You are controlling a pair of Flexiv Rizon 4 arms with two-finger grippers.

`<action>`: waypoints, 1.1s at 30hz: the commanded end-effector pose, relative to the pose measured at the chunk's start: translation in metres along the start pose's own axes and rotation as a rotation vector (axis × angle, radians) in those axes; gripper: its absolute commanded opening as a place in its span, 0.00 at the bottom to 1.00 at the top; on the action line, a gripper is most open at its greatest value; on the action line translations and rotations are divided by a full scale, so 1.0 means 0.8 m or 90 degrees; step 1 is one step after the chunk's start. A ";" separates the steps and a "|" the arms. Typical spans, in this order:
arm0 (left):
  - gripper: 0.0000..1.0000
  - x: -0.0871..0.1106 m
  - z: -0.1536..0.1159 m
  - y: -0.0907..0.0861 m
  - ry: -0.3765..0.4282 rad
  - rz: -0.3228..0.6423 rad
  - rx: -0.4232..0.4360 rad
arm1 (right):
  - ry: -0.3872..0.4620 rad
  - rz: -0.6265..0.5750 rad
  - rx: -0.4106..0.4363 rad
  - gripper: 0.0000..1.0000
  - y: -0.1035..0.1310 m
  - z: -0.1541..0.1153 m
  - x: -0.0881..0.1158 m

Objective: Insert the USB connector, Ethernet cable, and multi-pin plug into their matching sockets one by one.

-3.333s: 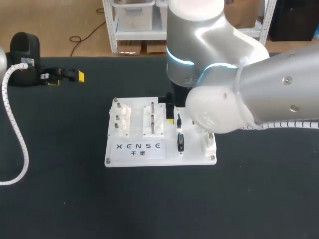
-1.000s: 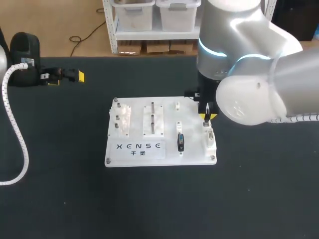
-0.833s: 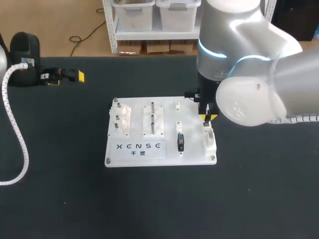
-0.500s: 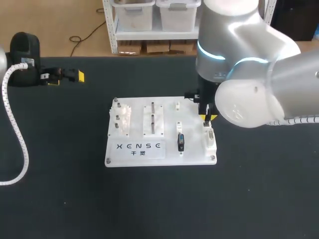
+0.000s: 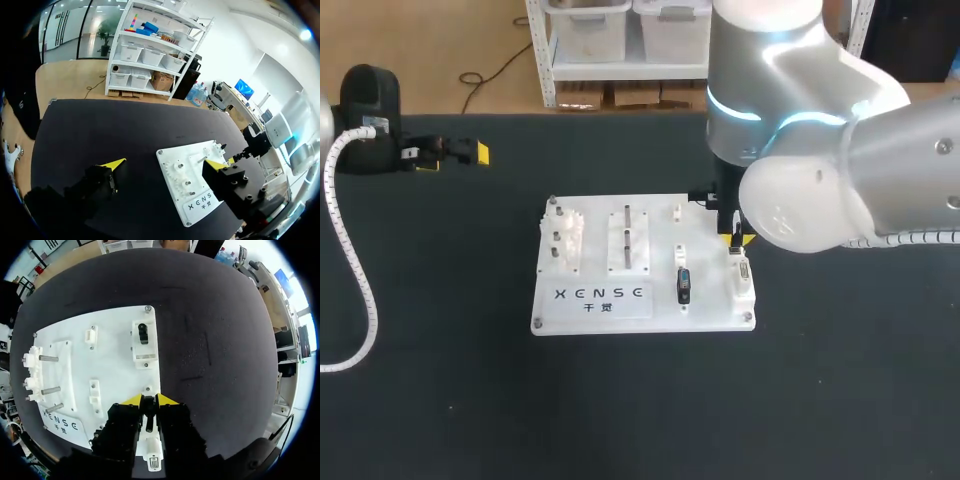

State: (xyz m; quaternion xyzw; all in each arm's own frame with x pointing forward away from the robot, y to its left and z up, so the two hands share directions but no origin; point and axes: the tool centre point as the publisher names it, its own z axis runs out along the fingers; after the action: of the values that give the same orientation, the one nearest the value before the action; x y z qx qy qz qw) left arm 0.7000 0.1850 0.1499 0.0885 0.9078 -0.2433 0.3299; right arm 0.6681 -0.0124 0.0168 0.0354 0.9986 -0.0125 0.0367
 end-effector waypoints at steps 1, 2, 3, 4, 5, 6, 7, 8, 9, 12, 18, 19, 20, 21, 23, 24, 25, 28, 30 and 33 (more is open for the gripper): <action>1.00 0.000 0.000 0.000 0.000 0.000 0.000 | 0.002 0.005 0.002 0.00 -0.008 0.023 0.004; 1.00 0.000 0.000 0.000 0.000 0.000 0.000 | 0.003 0.008 0.002 0.00 -0.009 0.024 0.004; 1.00 0.000 0.000 0.000 0.000 0.000 0.000 | 0.003 0.009 0.002 0.00 -0.009 0.025 0.004; 1.00 0.000 0.000 0.000 0.000 0.000 0.000 | 0.003 0.011 0.003 0.00 -0.009 0.025 0.003; 1.00 0.000 0.000 0.000 0.000 0.000 0.000 | 0.003 0.012 0.003 0.00 -0.009 0.025 0.003; 1.00 0.000 0.000 0.000 0.000 0.000 0.000 | 0.000 0.014 0.003 0.00 -0.009 0.026 0.002; 1.00 0.000 0.000 0.000 0.000 0.000 0.000 | -0.004 0.016 0.002 0.00 -0.009 0.024 0.000; 1.00 0.000 0.000 0.000 0.000 0.000 0.000 | -0.008 0.019 0.000 0.18 -0.008 0.019 -0.001; 1.00 0.000 0.000 0.000 0.000 0.000 0.000 | -0.017 0.023 -0.003 0.45 -0.008 0.015 -0.002; 1.00 0.000 0.000 0.000 0.000 0.000 0.000 | -0.052 0.025 -0.007 1.00 -0.008 -0.003 -0.005; 1.00 0.000 0.000 0.000 0.000 0.000 0.000 | -0.104 0.013 -0.018 1.00 0.003 -0.042 0.001; 1.00 0.000 0.000 0.000 0.000 0.000 0.000 | -0.110 0.009 -0.021 1.00 0.005 -0.048 0.003; 1.00 0.000 0.000 0.000 0.000 0.000 0.000 | -0.112 0.008 -0.022 1.00 0.008 -0.052 0.006; 1.00 0.000 0.000 0.000 0.000 0.000 0.000 | -0.110 0.008 -0.028 1.00 0.011 -0.056 0.009; 1.00 0.000 0.000 0.000 0.000 0.000 0.000 | -0.109 0.004 -0.034 1.00 0.018 -0.062 0.018; 1.00 0.000 0.000 0.000 0.000 0.000 0.000 | -0.107 0.001 -0.037 1.00 0.022 -0.064 0.023; 1.00 0.000 0.000 0.000 0.000 0.000 0.000 | -0.103 -0.004 -0.040 1.00 0.026 -0.065 0.028; 1.00 0.000 0.000 0.000 0.000 0.000 0.000 | -0.083 -0.015 -0.045 1.00 0.039 -0.066 0.045; 1.00 0.000 0.000 0.000 0.000 0.000 0.000 | -0.077 -0.028 -0.045 1.00 0.048 -0.063 0.059; 1.00 0.000 0.000 0.000 0.000 0.000 0.000 | -0.063 -0.037 -0.045 1.00 0.060 -0.058 0.072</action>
State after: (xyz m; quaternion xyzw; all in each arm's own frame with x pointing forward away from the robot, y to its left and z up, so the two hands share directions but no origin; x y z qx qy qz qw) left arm 0.7000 0.1849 0.1500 0.0885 0.9078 -0.2433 0.3299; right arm 0.6204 0.0313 0.0618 0.0049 0.9960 0.0232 0.0866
